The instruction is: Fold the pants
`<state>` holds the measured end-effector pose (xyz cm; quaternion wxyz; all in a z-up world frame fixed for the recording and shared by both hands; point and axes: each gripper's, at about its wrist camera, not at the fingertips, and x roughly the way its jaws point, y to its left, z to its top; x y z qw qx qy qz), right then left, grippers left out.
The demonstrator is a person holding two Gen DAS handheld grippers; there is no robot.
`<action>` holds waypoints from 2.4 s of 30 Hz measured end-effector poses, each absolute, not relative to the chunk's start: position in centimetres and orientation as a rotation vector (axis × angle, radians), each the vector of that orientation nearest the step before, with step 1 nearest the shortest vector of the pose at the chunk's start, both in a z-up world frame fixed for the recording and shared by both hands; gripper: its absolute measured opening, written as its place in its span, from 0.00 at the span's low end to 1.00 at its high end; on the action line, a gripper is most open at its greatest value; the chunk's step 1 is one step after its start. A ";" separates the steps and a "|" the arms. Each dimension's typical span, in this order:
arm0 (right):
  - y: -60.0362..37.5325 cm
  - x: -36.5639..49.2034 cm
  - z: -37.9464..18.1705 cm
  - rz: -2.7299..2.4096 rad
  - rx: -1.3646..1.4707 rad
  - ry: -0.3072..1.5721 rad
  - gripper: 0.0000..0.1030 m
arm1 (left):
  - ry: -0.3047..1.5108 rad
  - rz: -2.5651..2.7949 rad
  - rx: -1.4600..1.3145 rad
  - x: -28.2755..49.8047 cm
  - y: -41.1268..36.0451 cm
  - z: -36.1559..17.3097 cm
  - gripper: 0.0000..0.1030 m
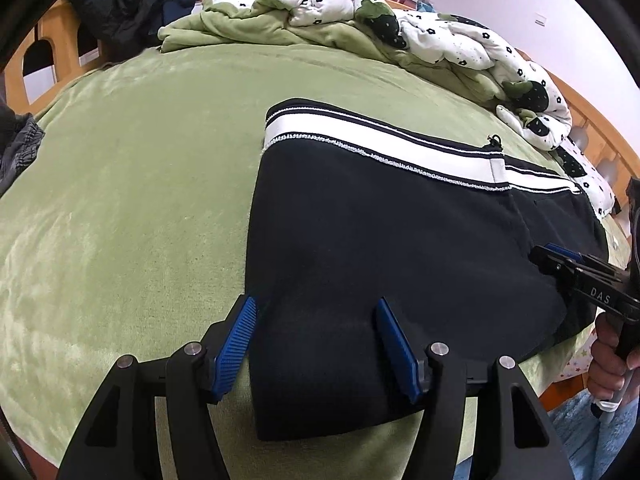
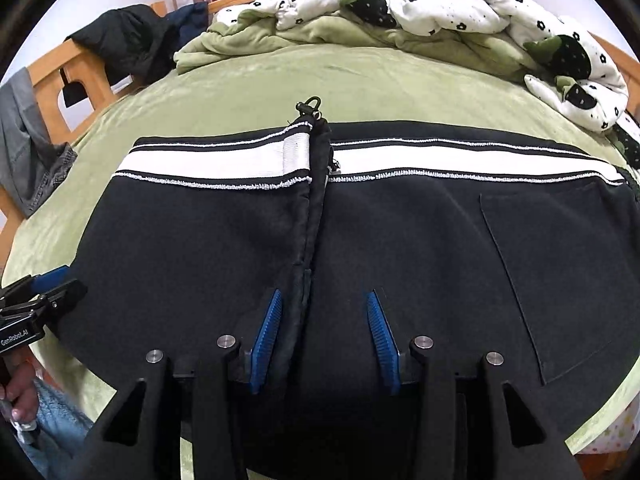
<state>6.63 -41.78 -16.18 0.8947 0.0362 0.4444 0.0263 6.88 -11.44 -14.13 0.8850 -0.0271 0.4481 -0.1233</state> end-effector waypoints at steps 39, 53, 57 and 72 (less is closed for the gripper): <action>-71.8 0.7 -16.4 -0.514 0.426 0.780 0.69 | 1.042 -0.397 -0.248 14.1 -9.9 -15.5 0.57; -73.2 3.9 -15.7 -0.369 0.569 0.593 0.18 | 1.030 -0.457 -0.518 16.7 -9.0 -15.7 0.10; -68.9 3.8 -9.4 -0.360 0.469 0.492 0.15 | 0.936 -0.462 -0.441 16.1 -9.9 -11.8 0.09; -52.1 8.4 2.7 -0.061 0.320 0.311 0.15 | 0.876 -0.274 -0.326 17.5 3.6 -5.9 0.11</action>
